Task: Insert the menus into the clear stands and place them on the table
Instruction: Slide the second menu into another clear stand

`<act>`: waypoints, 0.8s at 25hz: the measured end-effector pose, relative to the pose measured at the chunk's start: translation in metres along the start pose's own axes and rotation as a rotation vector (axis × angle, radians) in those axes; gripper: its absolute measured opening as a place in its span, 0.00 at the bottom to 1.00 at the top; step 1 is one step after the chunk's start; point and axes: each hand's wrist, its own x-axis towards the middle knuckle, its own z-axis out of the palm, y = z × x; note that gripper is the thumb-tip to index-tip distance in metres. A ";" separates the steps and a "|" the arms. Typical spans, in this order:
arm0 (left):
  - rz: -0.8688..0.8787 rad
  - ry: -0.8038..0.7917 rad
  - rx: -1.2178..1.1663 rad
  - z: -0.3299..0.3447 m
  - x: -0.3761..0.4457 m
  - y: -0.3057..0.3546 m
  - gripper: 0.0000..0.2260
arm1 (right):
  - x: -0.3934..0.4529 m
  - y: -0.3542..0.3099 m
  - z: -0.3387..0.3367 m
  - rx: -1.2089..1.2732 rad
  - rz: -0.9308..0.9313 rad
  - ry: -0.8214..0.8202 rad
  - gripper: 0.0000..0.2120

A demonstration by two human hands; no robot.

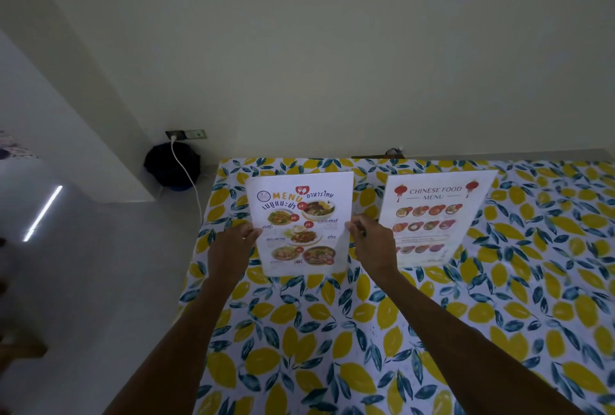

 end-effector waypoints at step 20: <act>-0.123 -0.056 0.198 -0.002 -0.053 0.052 0.28 | -0.027 -0.001 -0.032 -0.100 0.009 -0.179 0.16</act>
